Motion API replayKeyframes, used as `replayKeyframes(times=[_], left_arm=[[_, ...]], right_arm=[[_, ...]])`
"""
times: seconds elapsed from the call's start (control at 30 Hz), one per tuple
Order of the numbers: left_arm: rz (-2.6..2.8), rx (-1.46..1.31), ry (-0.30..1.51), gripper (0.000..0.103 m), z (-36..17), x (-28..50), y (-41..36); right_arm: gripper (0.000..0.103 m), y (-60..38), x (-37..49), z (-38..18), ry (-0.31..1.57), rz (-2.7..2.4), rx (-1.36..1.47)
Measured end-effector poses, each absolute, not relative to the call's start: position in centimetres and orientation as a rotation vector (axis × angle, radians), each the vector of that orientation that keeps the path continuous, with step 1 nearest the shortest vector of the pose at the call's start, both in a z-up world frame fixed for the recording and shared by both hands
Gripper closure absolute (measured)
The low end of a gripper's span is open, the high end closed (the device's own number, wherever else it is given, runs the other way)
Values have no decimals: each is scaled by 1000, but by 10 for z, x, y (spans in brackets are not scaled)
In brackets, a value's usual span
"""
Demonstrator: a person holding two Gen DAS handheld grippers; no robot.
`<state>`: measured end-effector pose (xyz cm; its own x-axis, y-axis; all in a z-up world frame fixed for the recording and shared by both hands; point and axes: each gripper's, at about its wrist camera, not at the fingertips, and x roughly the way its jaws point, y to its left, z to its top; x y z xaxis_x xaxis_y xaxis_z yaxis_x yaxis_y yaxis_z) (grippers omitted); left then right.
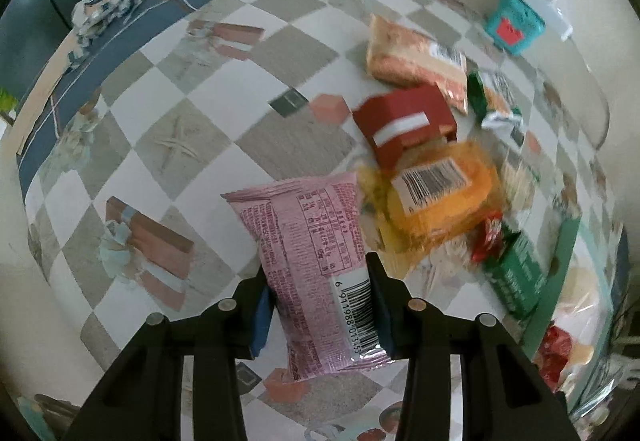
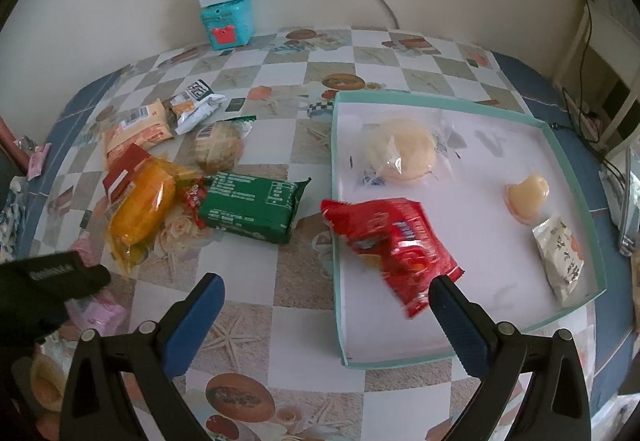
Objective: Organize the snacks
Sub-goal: 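Lift the pink bag with the left tool while the right tool grasps the green pack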
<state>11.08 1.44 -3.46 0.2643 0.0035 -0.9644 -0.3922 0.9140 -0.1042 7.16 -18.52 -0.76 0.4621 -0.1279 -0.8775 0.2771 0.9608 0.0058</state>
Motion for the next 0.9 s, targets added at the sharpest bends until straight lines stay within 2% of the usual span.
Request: replayKeyframes(times=[0.27, 0.9], left_arm=[[305, -375, 1190, 59, -4, 112, 47], [342, -397, 1153, 59, -11, 130, 69]], right_arm=[[0, -176, 72, -3, 1046, -235, 119], [0, -168, 99, -11, 1052, -198, 21]])
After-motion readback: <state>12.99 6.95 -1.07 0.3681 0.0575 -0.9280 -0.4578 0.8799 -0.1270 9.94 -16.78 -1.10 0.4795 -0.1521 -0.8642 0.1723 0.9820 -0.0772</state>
